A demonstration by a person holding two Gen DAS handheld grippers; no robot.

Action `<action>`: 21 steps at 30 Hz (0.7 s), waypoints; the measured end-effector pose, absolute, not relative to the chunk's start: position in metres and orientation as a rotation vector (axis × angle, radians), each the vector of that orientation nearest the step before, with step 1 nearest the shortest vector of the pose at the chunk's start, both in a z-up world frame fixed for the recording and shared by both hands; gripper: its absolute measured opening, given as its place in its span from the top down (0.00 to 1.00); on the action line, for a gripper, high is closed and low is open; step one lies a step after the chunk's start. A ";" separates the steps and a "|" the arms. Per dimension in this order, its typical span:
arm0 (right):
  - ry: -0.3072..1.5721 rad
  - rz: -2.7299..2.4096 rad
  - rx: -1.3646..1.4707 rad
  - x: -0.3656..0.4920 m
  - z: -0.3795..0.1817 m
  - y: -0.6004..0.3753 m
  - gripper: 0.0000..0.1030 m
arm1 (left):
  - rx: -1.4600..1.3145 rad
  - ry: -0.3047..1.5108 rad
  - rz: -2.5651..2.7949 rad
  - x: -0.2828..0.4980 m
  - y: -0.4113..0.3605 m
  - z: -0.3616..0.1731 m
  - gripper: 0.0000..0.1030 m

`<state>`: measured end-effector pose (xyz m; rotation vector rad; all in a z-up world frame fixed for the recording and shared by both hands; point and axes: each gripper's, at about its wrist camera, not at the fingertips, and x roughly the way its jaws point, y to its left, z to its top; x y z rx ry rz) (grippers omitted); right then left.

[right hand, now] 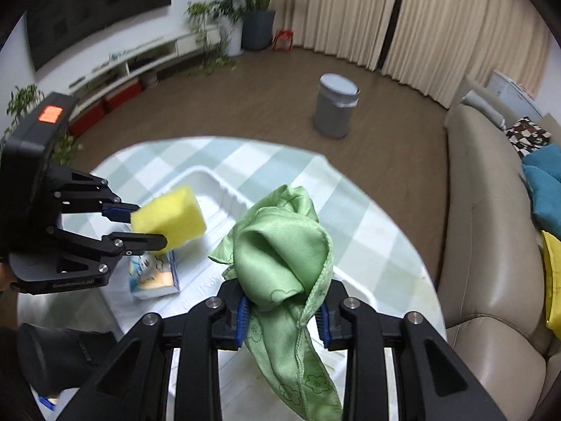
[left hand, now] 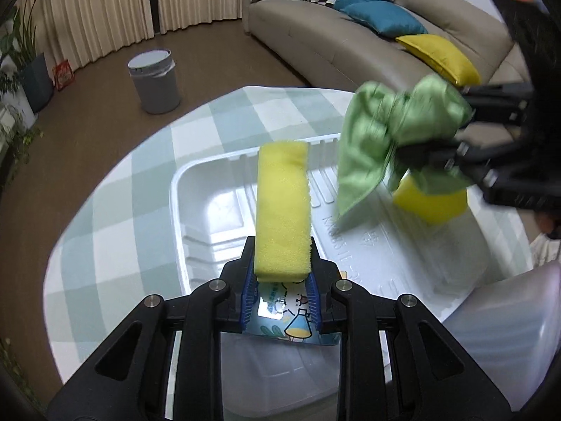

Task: Organize soft objects
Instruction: 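Carry the sponge and green cloth over the white tray with both tools, then release the yellow sponge into the tray while the right tool releases the green cloth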

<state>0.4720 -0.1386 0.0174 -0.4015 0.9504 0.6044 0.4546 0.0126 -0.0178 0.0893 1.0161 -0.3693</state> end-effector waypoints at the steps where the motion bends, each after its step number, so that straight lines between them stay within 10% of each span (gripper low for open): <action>1: 0.961 0.614 -0.414 0.472 0.011 -0.136 0.68 | 0.084 1.019 -0.372 0.454 0.013 -0.019 0.77; 21: 1.015 0.691 -0.471 0.464 -0.031 -0.114 0.56 | 0.115 1.076 -0.367 0.461 -0.004 -0.028 0.73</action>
